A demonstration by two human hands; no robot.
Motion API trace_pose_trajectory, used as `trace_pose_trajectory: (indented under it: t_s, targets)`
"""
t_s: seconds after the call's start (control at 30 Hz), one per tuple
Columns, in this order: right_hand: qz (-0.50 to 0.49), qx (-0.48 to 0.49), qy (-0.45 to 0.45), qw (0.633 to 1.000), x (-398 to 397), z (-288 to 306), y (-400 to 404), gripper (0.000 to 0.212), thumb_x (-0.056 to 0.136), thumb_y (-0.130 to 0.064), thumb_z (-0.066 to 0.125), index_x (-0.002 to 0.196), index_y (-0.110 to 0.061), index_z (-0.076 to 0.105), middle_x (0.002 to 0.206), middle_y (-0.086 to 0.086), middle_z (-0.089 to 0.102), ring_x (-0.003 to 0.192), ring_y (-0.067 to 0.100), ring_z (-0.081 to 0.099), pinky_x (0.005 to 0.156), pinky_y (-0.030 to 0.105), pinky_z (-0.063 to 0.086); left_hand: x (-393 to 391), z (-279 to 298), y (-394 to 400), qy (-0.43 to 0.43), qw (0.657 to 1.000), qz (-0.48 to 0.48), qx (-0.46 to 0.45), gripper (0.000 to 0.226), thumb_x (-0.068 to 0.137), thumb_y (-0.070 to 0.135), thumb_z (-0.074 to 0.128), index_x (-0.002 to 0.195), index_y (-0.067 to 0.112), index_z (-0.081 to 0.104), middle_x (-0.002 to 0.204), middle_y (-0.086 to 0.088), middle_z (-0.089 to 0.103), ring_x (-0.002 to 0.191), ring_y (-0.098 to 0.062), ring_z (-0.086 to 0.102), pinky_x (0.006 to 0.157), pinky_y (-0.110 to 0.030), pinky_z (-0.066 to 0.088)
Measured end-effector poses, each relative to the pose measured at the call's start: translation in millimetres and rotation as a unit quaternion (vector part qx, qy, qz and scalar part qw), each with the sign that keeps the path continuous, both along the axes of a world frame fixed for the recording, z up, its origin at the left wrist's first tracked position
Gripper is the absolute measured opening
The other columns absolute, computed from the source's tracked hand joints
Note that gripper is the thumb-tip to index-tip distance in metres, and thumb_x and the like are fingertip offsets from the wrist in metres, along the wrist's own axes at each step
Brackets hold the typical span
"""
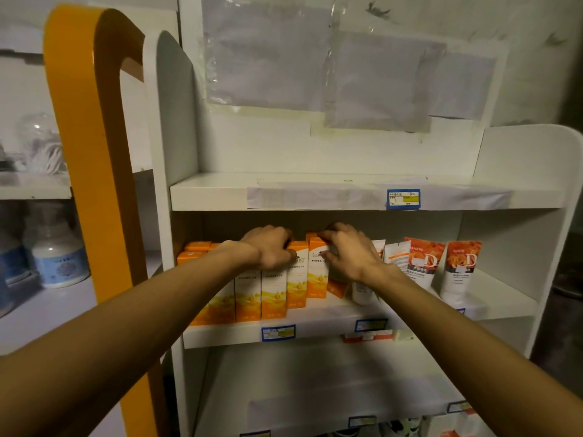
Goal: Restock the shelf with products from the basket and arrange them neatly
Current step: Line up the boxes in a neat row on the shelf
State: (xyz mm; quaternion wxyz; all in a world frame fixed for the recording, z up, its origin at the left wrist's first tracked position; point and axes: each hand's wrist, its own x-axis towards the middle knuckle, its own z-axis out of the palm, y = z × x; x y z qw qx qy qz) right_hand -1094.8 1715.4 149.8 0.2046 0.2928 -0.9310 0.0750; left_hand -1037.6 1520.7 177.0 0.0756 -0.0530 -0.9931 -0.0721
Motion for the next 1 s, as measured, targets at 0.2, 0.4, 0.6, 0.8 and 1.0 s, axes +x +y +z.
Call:
trace_pose_trajectory:
  t_s: [0.2,0.4,0.6,0.8,1.0]
  targets:
    - [0.026,-0.092,-0.024,0.995,2.1,-5.2,3.3,0.04,0.093,-0.026,0.063,0.133,-0.022,0.056,0.133,0.004,0.051,0.119,0.024,0.055,0.1,0.038,0.049,2.3,0.9,3.5,-0.001,1.0,0.011,0.017,0.027,0.094,0.039,0.058,0.11,0.017,0.062,0.099,-0.006,0.068,0.089,-0.023,0.065,0.085,-0.042,0.056]
    - [0.028,-0.044,-0.02,0.998,5.2,-1.3,6.6,0.042,0.091,-0.039,0.063,0.129,-0.025,0.051,0.128,0.0,0.058,0.122,0.021,0.053,0.113,0.047,0.032,4.0,0.4,3.6,-0.008,1.0,0.006,0.011,0.028,0.096,0.041,0.055,0.112,0.019,0.061,0.099,-0.003,0.067,0.09,-0.021,0.064,0.088,-0.041,0.055]
    - [0.039,-0.07,-0.028,0.996,6.3,4.1,14.5,0.037,0.091,-0.036,0.066,0.124,-0.026,0.055,0.122,-0.003,0.065,0.119,0.018,0.058,0.118,0.053,0.022,6.4,-4.4,-0.7,-0.035,0.998,-0.023,-0.051,0.058,0.095,0.059,0.048,0.142,0.025,0.045,0.134,-0.003,0.057,0.118,-0.024,0.056,0.099,-0.04,0.048]
    - [0.062,-0.121,-0.061,0.989,13.0,11.0,28.9,0.046,0.089,-0.036,0.069,0.131,-0.022,0.059,0.127,-0.001,0.066,0.114,0.014,0.061,0.103,0.043,0.048,5.9,-7.6,-5.0,-0.051,0.995,-0.031,-0.081,0.092,0.082,0.068,0.062,0.154,0.026,0.024,0.147,-0.002,0.047,0.132,-0.025,0.049,0.107,-0.044,0.045]
    - [0.095,-0.128,-0.069,0.985,27.6,9.2,25.5,0.046,0.086,-0.039,0.071,0.129,-0.023,0.063,0.13,-0.003,0.065,0.117,0.013,0.06,0.104,0.04,0.048,8.2,-2.3,-4.7,-0.069,0.993,-0.038,-0.088,0.108,0.078,0.064,0.07,0.159,0.023,0.012,0.158,-0.003,0.034,0.141,-0.026,0.039,0.113,-0.044,0.039]
